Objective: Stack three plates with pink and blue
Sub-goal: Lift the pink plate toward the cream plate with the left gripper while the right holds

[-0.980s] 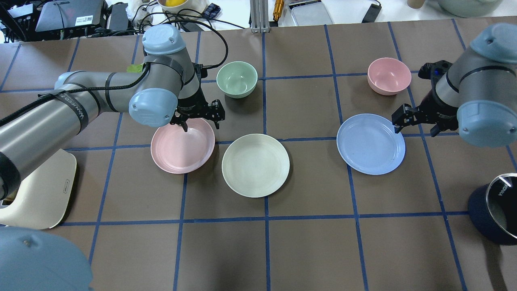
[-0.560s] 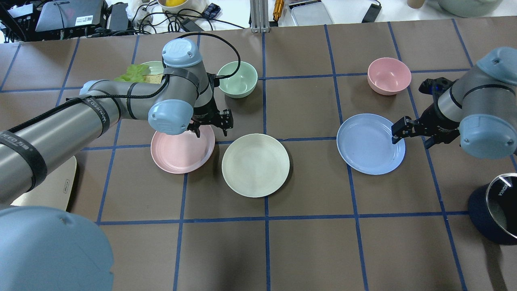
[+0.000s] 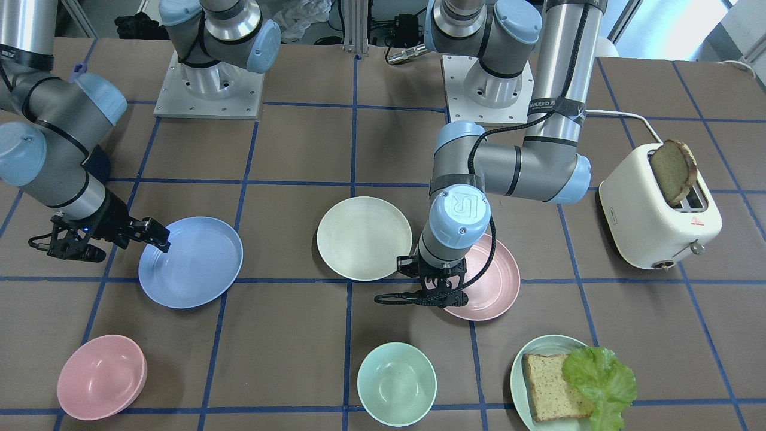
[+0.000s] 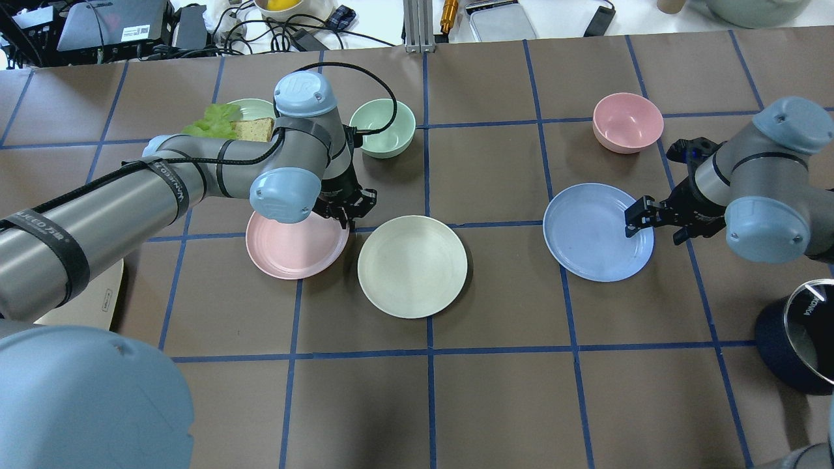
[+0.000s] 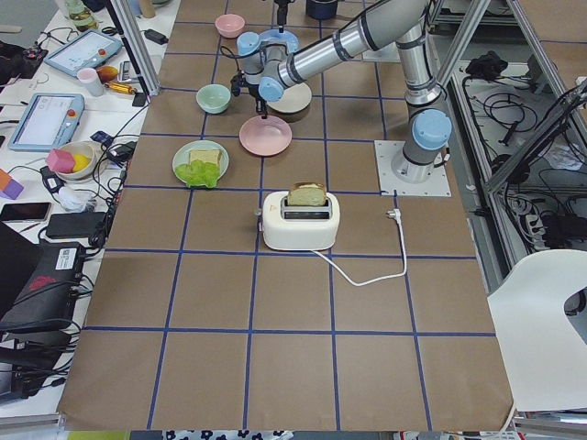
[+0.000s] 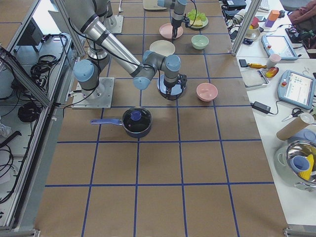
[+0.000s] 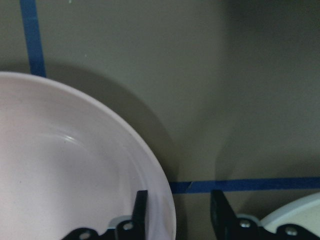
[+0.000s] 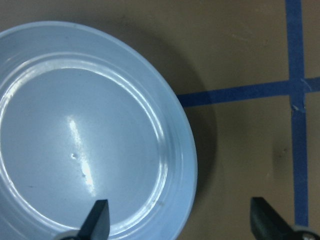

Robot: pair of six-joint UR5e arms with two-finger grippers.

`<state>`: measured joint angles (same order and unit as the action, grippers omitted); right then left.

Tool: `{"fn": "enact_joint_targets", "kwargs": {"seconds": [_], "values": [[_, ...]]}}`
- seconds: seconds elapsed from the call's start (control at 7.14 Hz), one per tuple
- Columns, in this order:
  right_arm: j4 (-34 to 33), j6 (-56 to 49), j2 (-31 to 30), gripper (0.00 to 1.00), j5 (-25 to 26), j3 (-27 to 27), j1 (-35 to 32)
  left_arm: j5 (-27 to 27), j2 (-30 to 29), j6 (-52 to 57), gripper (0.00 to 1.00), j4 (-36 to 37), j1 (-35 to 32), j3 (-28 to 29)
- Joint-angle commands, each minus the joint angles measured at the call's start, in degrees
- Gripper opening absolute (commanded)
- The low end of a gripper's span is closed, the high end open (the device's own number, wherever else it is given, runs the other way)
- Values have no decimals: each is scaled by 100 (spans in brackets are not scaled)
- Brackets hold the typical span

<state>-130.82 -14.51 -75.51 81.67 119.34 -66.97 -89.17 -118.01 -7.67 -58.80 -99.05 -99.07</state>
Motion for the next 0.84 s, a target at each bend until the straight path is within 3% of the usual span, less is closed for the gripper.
{"fn": "enact_joint_targets", "kwargs": {"seconds": [0.0,0.28,0.42,0.7], "values": [[-145,106,141,67,-89,54,0,-352,155,107,0,17,43,54],[-119,124,142,21,-89,54,0,-488,540,82,0,-166,-35,90],[-119,115,134,3,-81,63,0,-479,760,-49,0,-341,-79,107],[-101,89,99,0,-72,54,-9,-461,850,-524,0,-492,-752,299]]}}
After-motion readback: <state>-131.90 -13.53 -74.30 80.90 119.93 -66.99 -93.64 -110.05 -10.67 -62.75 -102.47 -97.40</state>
